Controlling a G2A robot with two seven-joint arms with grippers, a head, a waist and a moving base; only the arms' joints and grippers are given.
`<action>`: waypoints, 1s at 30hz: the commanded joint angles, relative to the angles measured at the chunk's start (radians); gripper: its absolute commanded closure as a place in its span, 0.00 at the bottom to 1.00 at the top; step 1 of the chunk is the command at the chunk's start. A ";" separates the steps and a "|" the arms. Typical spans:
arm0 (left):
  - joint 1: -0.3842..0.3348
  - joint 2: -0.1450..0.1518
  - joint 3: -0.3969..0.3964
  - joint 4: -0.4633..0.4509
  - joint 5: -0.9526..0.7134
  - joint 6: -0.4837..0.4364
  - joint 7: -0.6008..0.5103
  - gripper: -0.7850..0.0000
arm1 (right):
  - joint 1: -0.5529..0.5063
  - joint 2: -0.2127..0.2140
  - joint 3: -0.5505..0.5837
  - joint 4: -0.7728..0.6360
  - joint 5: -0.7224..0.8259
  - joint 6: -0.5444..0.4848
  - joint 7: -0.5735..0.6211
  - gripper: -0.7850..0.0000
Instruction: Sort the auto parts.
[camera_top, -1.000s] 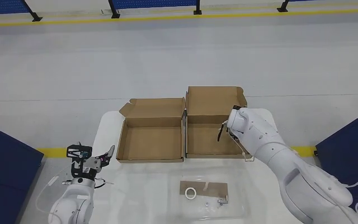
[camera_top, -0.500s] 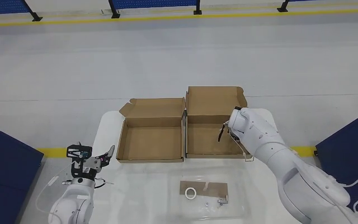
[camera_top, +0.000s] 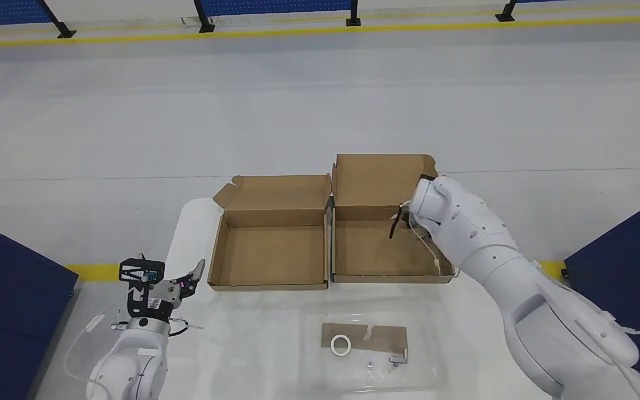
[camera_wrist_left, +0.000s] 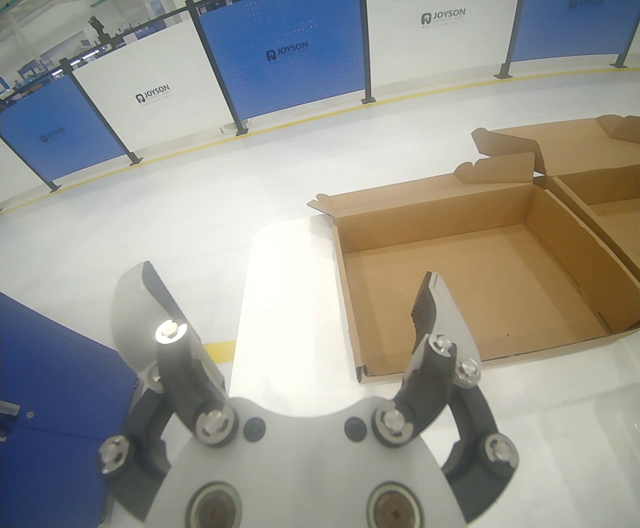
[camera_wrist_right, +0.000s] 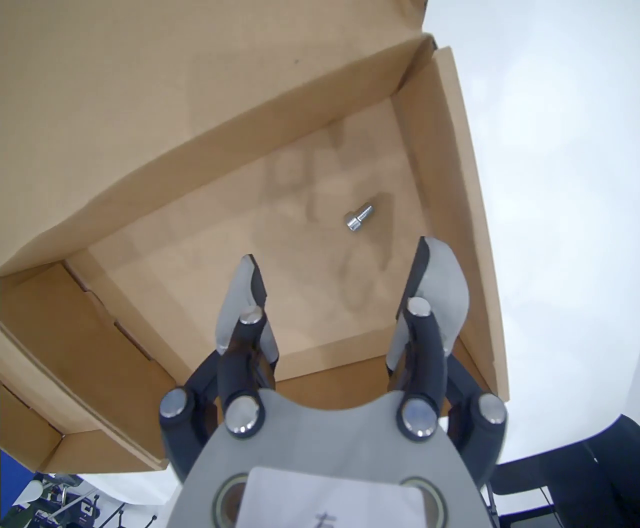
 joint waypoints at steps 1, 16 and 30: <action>0.000 0.000 0.000 0.000 0.000 0.000 0.000 0.00 | 0.000 0.016 0.018 -0.042 -0.009 -0.005 0.030 0.00; 0.000 0.000 0.000 0.000 0.000 0.000 0.000 0.00 | -0.011 0.068 0.075 -0.189 -0.033 -0.079 0.149 0.00; 0.000 0.000 0.000 0.000 0.000 0.000 0.000 0.00 | -0.085 0.174 0.291 -0.457 0.117 -0.651 0.480 0.00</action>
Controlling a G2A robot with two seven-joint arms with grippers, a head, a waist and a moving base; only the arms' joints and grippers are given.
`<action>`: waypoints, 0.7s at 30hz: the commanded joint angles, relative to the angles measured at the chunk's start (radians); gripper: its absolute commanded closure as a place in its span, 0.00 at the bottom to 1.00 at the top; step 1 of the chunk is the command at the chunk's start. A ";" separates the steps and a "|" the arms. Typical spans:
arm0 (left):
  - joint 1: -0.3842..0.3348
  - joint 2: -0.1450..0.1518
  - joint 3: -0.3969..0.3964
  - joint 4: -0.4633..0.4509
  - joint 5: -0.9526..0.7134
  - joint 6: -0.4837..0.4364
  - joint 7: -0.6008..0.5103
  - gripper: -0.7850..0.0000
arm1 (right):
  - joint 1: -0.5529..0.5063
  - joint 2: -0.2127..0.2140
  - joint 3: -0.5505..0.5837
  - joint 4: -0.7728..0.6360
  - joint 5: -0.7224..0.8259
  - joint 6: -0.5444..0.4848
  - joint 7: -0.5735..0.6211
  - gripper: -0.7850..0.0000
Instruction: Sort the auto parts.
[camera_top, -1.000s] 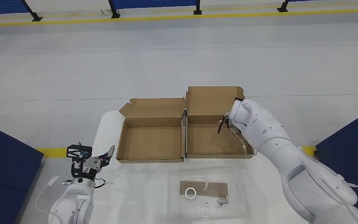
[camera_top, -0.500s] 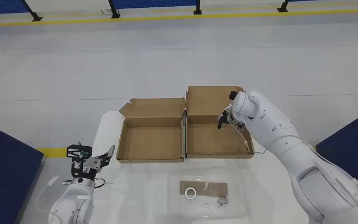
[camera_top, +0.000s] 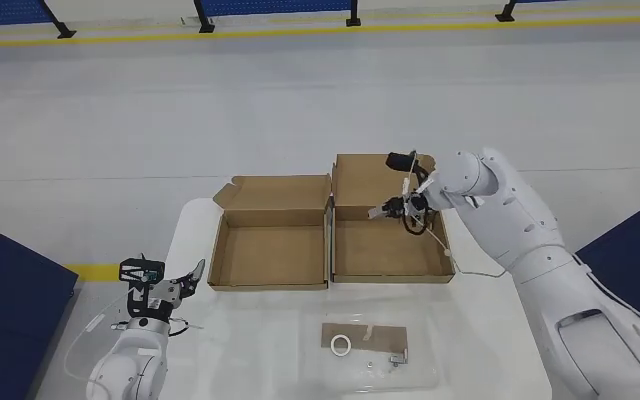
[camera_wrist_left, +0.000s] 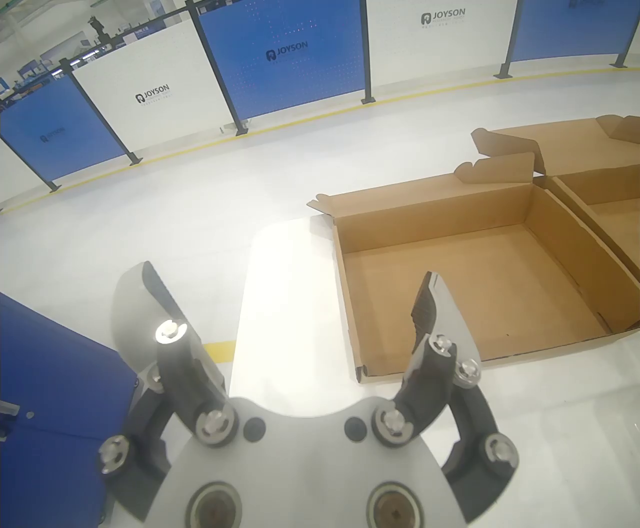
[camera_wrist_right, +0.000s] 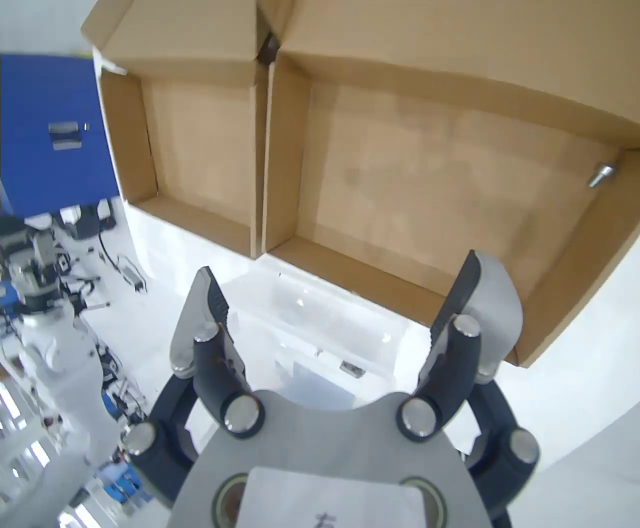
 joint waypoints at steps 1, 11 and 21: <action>0.000 0.000 0.000 0.000 0.000 0.000 0.000 0.00 | -0.012 0.007 0.015 -0.016 0.026 -0.058 0.039 0.00; 0.000 0.000 0.000 0.000 0.000 0.000 0.000 0.00 | -0.020 0.006 0.015 -0.053 0.048 -0.102 0.037 0.00; 0.000 0.000 0.000 0.000 0.000 0.000 0.000 0.00 | -0.050 0.057 -0.007 -0.301 0.143 -0.275 0.164 0.00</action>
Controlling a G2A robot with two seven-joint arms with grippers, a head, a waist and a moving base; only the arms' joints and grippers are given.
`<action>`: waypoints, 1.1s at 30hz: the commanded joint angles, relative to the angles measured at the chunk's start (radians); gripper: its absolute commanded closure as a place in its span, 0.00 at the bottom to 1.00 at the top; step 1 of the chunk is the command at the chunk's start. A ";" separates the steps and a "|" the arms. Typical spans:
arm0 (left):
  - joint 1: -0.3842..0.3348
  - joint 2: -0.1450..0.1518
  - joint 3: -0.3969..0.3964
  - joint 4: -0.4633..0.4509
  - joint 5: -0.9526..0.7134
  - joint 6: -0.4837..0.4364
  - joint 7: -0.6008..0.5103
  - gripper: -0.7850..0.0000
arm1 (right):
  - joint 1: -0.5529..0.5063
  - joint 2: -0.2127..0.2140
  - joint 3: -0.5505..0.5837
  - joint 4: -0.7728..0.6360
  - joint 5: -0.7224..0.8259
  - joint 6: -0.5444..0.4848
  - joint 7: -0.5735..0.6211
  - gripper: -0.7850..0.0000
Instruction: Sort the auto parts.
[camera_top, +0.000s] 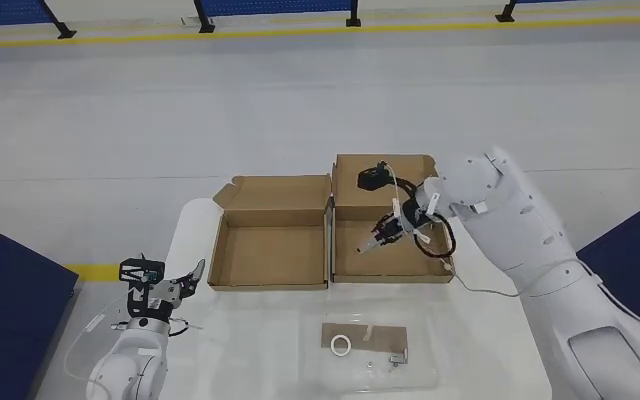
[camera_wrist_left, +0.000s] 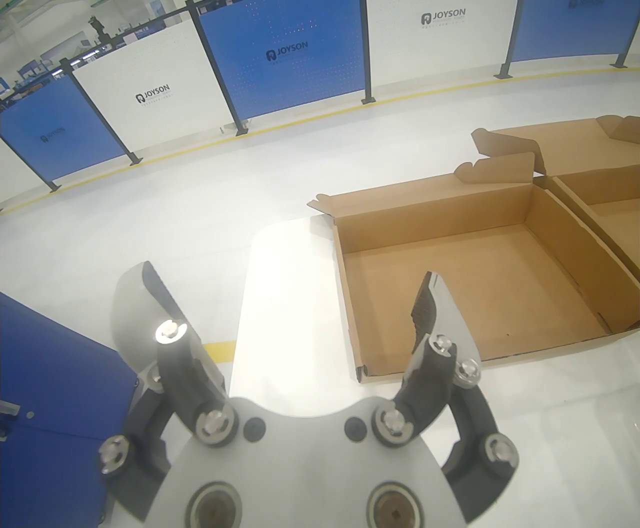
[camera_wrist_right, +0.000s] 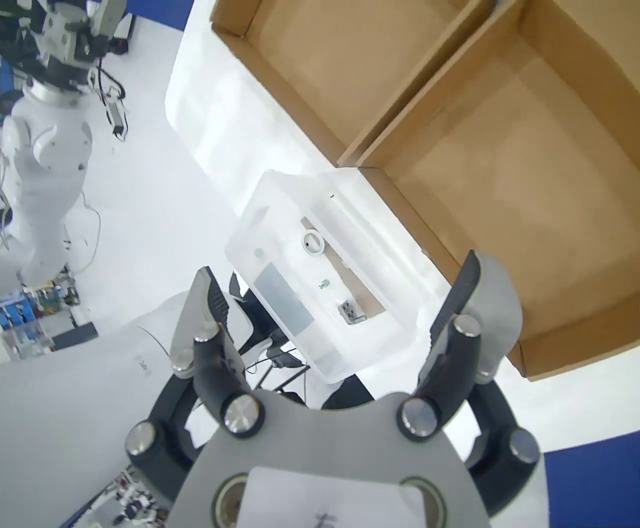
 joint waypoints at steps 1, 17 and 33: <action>0.000 0.000 0.000 0.000 0.000 0.000 0.000 0.00 | 0.002 0.019 -0.045 -0.053 0.010 -0.015 -0.001 0.00; 0.000 0.000 0.000 0.000 0.000 0.000 0.000 0.00 | -0.011 0.042 -0.107 -0.156 -0.002 -0.052 -0.001 0.00; 0.000 0.000 0.000 0.000 0.000 0.000 0.000 0.00 | 0.015 0.104 -0.301 -0.335 -0.094 -0.110 -0.001 0.00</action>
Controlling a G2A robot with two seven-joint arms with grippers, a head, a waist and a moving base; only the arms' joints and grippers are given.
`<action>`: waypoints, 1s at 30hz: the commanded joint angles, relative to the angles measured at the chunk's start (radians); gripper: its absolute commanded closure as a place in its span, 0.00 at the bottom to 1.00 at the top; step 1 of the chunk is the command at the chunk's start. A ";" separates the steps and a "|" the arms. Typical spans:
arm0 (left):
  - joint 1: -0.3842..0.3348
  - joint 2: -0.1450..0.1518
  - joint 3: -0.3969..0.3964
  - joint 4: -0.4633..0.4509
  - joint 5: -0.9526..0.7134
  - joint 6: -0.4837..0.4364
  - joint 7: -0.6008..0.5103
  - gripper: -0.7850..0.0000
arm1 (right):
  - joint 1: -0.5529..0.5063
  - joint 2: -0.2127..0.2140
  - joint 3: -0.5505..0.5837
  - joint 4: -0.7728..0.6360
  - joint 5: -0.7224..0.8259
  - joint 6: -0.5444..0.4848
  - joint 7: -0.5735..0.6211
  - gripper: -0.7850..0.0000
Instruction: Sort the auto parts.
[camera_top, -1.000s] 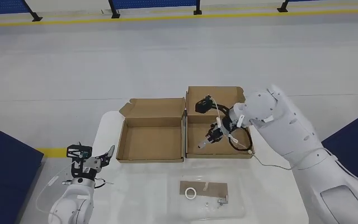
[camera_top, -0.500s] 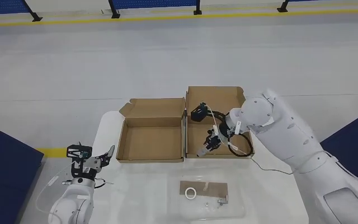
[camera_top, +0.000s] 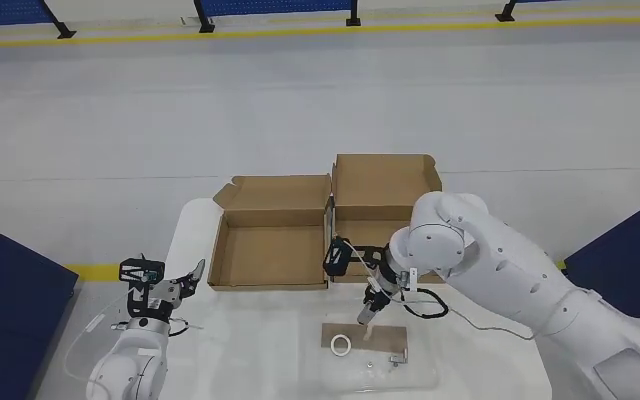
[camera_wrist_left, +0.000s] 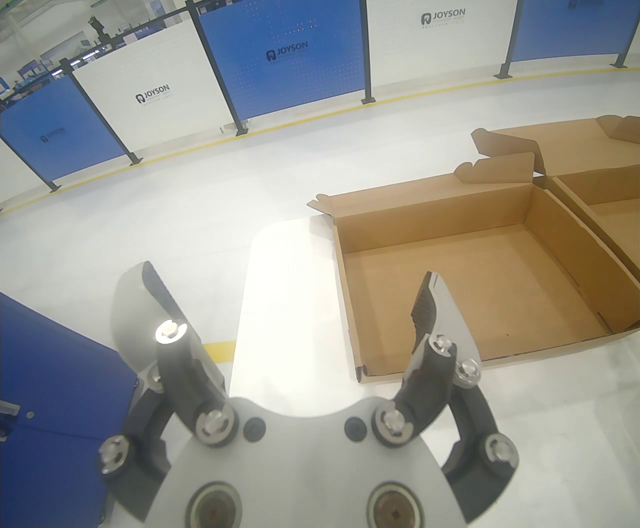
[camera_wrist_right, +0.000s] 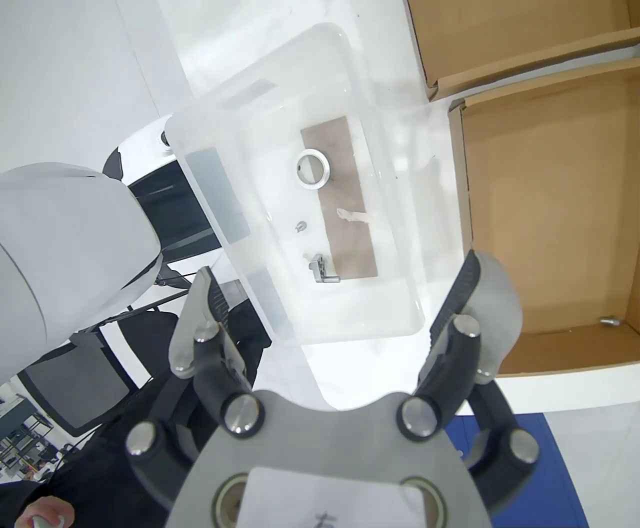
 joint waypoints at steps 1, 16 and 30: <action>0.000 0.000 0.000 0.000 0.000 0.000 0.000 0.00 | 0.000 0.000 0.000 0.000 -0.001 0.000 0.000 0.00; 0.000 0.000 0.000 0.000 0.000 0.000 0.000 0.00 | 0.065 0.053 -0.296 -0.183 -0.119 -0.046 -0.007 0.00; 0.000 0.000 0.000 0.000 0.000 0.000 0.000 0.00 | 0.070 0.062 -0.374 -0.174 -0.152 -0.058 -0.020 0.00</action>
